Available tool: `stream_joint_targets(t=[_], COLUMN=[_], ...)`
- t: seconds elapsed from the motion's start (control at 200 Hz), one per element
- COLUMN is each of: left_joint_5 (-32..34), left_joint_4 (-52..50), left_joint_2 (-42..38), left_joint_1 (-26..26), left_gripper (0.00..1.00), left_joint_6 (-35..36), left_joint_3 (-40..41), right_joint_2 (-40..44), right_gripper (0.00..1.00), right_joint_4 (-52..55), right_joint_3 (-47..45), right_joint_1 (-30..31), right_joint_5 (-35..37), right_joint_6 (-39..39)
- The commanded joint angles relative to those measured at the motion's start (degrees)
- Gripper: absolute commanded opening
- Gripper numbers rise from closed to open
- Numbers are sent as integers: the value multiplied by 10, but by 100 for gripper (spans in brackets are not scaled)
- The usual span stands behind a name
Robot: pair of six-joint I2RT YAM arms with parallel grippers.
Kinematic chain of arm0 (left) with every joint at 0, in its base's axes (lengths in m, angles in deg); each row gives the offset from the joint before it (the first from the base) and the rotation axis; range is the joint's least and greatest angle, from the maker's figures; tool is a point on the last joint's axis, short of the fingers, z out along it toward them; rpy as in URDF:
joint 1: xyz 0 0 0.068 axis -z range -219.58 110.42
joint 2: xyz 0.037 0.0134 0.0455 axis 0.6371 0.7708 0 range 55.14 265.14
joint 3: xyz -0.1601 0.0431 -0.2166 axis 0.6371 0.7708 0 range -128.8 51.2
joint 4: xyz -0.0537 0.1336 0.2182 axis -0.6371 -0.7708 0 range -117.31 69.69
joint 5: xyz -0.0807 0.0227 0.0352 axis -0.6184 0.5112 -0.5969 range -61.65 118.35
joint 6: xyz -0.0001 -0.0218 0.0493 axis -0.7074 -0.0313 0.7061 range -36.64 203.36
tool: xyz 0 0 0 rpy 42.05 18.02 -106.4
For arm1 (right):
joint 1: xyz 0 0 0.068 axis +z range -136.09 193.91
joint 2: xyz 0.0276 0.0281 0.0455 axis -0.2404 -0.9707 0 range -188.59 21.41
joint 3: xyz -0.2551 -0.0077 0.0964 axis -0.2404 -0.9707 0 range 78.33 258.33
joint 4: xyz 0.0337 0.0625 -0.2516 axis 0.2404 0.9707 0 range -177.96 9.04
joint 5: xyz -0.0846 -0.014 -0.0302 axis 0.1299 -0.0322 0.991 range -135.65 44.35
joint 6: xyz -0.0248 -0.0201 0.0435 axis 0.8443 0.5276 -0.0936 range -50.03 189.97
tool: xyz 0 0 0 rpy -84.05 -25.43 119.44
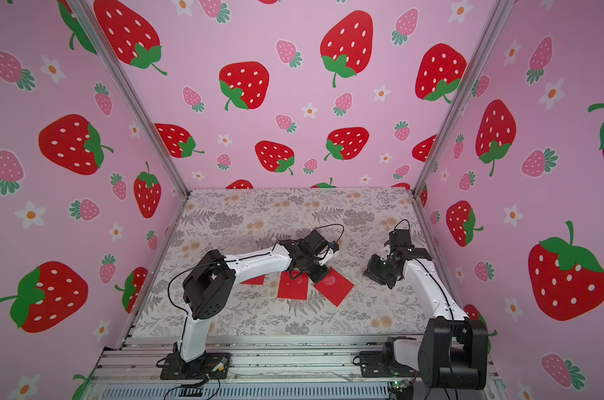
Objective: Seal the envelope with a glue stick
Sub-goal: Seal the envelope at the center of the board.
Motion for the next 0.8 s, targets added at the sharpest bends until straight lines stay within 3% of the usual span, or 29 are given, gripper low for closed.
stream_joint_targets(t=[0.0,0.29,0.315,0.54,0.795], left_joint_5=[-5,-49,-53,-72,-104], left_joint_4=[-11,12,13,12,5], left_joint_2=[19,37,39,59,72], left_joint_1=[7,14,15,17,4], left_gripper=[2,5,9,13,36], left_joint_6=[0,-34,-36,-47,-76], left_joint_3=[-23,-32,-33,-37,-28], right_joint_2=[-5,-8,-8,-9,-10], right_gripper=[0,0,0,0,0], right_joint_4=[2,2,1,1,2], right_joint_3=[-4,-7,-7,-9,-10], right_joint_1=[-3,-3,-3,-3,-3], right_joint_5=[-7,-15,-15,-20,-23], right_joint_6=[8,8,8,8,8])
